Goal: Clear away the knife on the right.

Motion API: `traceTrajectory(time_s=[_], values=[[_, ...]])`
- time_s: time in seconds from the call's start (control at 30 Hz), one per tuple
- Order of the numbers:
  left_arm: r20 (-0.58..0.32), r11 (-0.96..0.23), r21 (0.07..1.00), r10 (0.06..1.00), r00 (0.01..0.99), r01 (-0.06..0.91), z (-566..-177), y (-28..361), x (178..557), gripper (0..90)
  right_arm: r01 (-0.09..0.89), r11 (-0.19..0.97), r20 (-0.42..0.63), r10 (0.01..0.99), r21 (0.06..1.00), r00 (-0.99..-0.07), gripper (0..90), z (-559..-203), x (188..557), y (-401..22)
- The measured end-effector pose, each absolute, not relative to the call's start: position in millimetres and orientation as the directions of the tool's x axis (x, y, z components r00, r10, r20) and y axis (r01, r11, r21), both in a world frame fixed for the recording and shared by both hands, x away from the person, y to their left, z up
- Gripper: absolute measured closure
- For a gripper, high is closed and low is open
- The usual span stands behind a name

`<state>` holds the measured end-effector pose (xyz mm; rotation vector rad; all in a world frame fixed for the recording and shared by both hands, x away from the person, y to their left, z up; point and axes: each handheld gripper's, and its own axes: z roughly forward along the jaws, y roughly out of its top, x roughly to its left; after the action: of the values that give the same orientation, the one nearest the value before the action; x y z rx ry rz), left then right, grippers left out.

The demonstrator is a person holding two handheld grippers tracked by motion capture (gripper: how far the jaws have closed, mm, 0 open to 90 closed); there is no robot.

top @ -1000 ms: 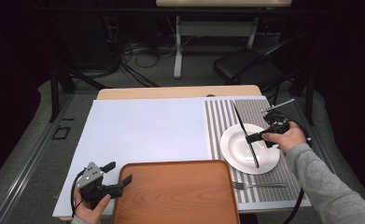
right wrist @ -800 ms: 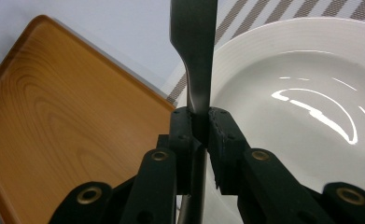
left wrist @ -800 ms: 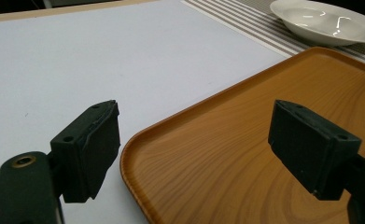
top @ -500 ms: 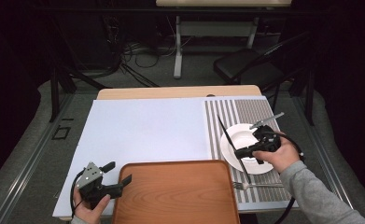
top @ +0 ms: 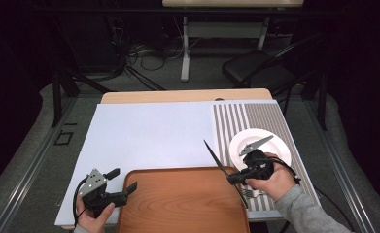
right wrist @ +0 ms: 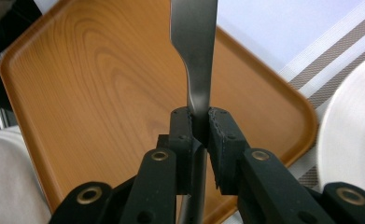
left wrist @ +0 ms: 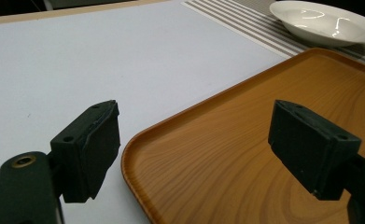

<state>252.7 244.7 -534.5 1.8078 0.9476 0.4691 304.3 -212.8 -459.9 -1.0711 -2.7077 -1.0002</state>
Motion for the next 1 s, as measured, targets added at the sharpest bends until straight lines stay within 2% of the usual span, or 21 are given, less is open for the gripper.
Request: traceTrajectory(time_s=[0.33, 1.0], values=[[-0.101, -0.193, 0.901, 0.779, 0.619, 0.390, -534.3, 244.6, 252.5, 16.9, 0.638, 0.587, 0.263, 0.600, 0.498, -0.756, 80.2, -473.0, 285.6, -196.7], [-0.097, -0.197, 0.900, 0.779, 0.619, 0.389, -533.9, 244.3, 252.0, 16.9, 0.718, 0.594, 0.367, 0.617, 0.363, -0.696, 80.2, -512.6, 263.6, -187.2]])
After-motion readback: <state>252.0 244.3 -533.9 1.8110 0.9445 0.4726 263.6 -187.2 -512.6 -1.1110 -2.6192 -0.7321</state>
